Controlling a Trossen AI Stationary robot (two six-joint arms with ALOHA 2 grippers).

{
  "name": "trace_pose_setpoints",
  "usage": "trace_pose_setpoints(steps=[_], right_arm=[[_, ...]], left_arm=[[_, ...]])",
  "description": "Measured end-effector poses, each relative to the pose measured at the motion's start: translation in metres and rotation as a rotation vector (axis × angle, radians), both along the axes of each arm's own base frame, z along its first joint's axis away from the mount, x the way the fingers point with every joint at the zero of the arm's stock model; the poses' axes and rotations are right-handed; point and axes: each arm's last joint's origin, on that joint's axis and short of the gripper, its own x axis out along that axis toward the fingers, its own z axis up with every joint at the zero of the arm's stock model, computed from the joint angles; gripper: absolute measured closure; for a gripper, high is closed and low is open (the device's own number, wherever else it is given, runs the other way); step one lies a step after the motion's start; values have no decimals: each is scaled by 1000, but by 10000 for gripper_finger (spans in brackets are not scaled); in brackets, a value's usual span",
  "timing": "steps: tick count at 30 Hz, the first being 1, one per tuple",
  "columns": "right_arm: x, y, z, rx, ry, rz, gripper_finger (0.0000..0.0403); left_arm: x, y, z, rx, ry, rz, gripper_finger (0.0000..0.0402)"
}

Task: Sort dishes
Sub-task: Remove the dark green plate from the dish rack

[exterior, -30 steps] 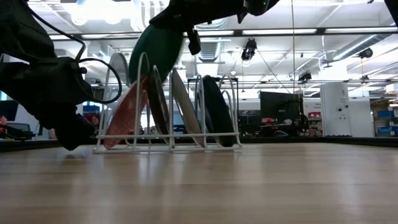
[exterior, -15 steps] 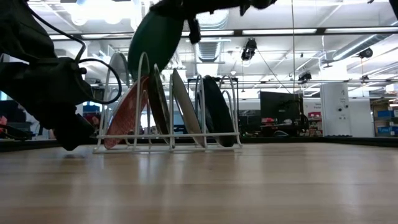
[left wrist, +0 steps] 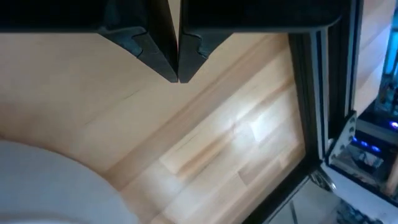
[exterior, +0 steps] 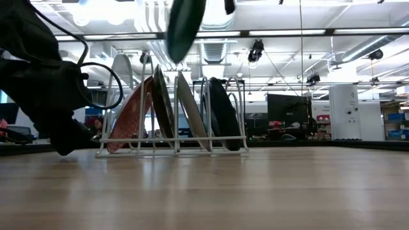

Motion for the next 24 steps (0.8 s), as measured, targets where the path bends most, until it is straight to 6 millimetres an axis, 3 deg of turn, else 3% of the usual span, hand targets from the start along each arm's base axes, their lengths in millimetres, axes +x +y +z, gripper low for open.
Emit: trace_pose_setpoints(steps=[4,10,18,24], right_arm=[[-11,10,-4,-43,123,-75,403],[-9,22,-16,-65,211,-83,403],[-19,33,-26,-125,344,-217,403],[-26,37,-30,-121,401,-255,403]], left_arm=[[6,-1,11,-13,26,21,401],[12,-3,32,11,115,42,401],[1,-7,53,7,278,110,401],[15,-26,74,-3,213,15,401]])
